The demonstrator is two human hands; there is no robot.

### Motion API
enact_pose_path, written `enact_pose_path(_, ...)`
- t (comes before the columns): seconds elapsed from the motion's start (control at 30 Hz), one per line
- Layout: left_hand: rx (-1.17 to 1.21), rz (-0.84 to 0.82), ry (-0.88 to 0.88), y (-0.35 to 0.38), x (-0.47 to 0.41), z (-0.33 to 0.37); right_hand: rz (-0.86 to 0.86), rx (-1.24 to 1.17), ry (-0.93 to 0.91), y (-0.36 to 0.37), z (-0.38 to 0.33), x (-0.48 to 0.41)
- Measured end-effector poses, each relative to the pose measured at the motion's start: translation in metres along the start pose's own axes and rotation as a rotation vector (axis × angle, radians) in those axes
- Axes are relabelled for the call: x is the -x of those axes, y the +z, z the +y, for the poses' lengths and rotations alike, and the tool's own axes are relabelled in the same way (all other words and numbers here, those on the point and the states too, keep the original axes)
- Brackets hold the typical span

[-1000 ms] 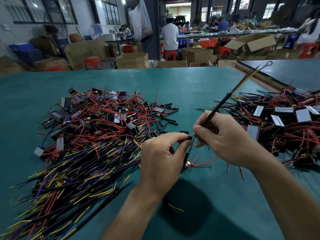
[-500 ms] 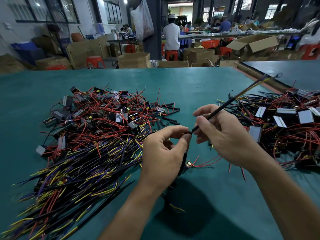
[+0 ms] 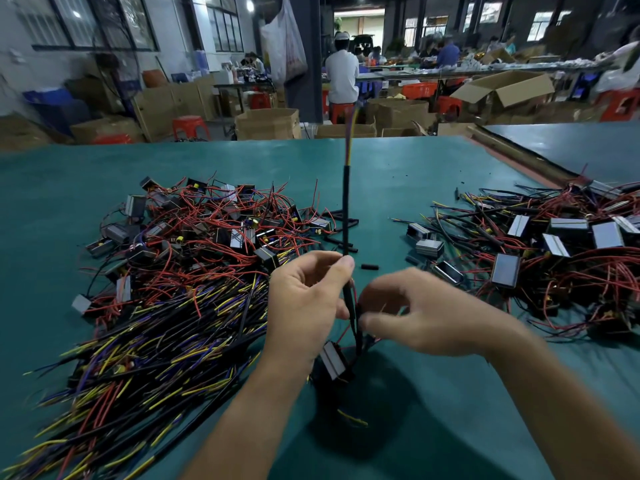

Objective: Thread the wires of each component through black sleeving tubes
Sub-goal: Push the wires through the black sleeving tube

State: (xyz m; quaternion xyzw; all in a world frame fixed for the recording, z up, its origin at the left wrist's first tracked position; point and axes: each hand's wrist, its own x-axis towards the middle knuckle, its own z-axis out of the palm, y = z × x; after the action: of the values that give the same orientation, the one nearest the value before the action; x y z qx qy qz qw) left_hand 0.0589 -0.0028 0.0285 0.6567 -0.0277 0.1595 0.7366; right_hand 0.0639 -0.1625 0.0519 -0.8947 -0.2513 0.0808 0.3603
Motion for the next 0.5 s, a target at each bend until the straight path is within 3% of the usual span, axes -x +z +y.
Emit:
enact_pose_path(0.23,-0.030,0.039,0.019,-0.0013,-0.0019,-0.0006,-0.006,-0.065,-0.052,0.0036,0.0001,-0.0027)
enact_pose_path(0.5,-0.021,0.065,0.020,-0.0035,-0.0044,-0.0001,0.161,-0.128,-0.059,0.0025,0.0068,-0.0052)
